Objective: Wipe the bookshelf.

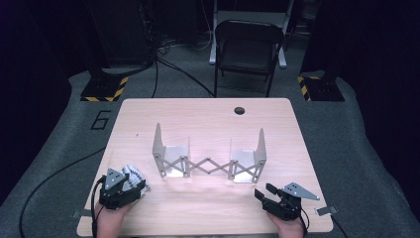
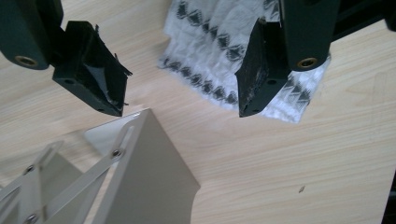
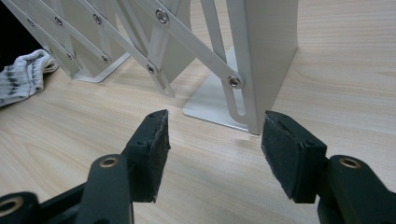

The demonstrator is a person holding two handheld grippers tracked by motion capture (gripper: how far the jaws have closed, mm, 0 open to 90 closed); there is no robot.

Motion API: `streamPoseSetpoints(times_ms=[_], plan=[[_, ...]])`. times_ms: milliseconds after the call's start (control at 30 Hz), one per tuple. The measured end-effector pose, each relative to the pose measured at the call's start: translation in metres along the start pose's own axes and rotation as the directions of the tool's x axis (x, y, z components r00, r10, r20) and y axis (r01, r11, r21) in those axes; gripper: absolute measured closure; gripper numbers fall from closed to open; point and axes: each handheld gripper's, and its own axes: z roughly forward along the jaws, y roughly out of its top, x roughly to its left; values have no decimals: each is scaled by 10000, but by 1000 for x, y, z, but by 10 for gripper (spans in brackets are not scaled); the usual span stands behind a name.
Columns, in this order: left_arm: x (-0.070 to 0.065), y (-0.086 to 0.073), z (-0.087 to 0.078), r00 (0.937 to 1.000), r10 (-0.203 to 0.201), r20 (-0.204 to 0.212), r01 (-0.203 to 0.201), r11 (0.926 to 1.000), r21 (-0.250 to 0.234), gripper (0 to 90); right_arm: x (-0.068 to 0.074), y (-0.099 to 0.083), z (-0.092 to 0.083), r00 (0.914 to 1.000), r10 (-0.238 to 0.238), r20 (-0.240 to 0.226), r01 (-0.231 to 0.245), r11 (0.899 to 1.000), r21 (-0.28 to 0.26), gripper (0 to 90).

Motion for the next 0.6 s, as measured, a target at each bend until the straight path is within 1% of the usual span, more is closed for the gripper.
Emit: streamPoseSetpoints(times_ms=[133, 167, 233, 267, 300, 333, 467, 600], plan=[[-7, 6, -3, 9995, 23, 315, -17, 9998, -190, 356, 0, 1, -1, 10000, 20, -25, -20, 10000, -25, 410], [-8, 7, -4, 9992, 79, 396, -72, 9998, -185, 359, 0, 1, -1, 10000, -8, -60, 8, 10000, -36, 410], [-13, 9, -5, 9988, 162, 457, -146, 9993, -343, 360, 1, 2, -1, 10000, -4, -74, 4, 10000, -33, 409], [-16, 11, -6, 9981, 231, 565, -214, 9993, -305, 362, 1, 2, -2, 10000, 7, -53, -7, 10000, -26, 409], [-17, 12, -6, 9977, 258, 622, -238, 9992, -328, 362, 2, 3, -2, 9999, 6, -122, -7, 10000, -61, 408], [-19, 13, -6, 9976, 283, 636, -258, 9989, -390, 362, 2, 3, -3, 10000, -31, -95, 30, 10000, -82, 408], [-26, 20, -8, 9947, 485, 912, -447, 9981, -431, 372, 4, 7, -6, 9999, -123, -120, 121, 9998, -155, 405], [-32, 27, -8, 9902, 719, 1196, -665, 9966, -488, 408, 4, 12, -8, 9996, -125, -266, 118, 9996, -251, 406]])
